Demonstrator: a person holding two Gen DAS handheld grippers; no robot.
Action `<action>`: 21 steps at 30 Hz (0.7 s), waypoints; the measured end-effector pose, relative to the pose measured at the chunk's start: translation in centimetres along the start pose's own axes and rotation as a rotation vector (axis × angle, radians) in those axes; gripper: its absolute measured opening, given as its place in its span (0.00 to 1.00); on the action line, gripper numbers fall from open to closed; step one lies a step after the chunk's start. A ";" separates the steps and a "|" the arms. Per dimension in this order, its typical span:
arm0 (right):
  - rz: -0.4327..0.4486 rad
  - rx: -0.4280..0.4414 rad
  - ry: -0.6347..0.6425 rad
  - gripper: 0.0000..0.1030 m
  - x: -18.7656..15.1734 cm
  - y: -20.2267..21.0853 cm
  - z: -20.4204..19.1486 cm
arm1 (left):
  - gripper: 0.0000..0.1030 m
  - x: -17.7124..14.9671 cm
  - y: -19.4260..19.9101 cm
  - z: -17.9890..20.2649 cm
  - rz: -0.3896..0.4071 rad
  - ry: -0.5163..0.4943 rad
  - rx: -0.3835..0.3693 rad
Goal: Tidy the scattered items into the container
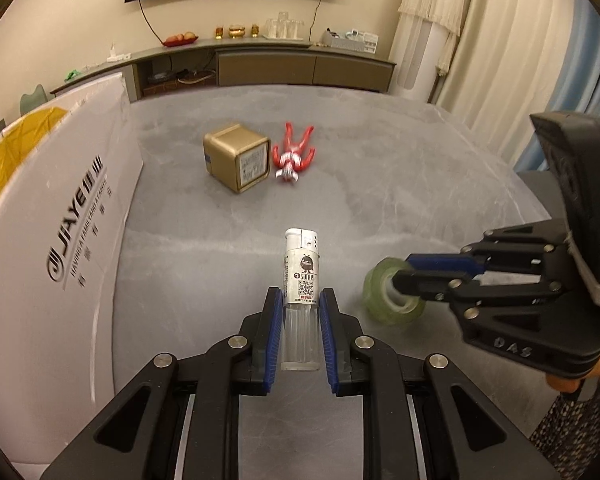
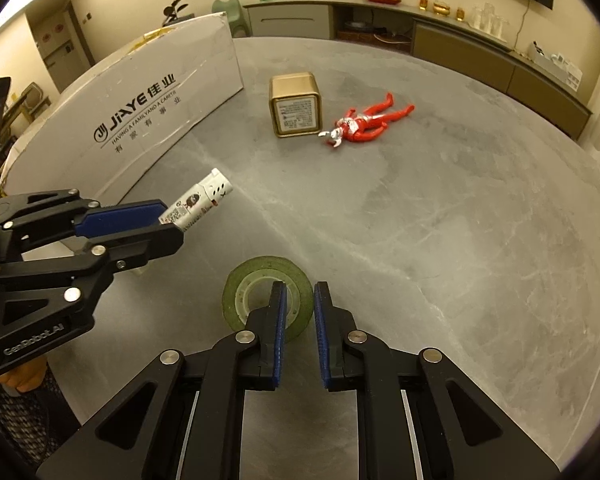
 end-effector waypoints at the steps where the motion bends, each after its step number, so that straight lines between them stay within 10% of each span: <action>1: 0.003 -0.001 -0.002 0.14 0.1 0.0 0.0 | 0.19 0.1 0.3 0.0 0.004 -0.001 -0.001; 21: 0.106 0.003 -0.008 0.14 3.4 2.2 -1.9 | 0.19 2.0 3.9 -1.0 0.085 0.008 0.021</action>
Point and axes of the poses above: each gripper's, at about its wrist camera, not at the fingertips, and y roughly against the way its jaws point, z to its right, x to its top, the point moved 4 cm from there along -y, roughly the way its jaws point, and after that the axes turned 2 degrees about -y, right-handed, at the moved point
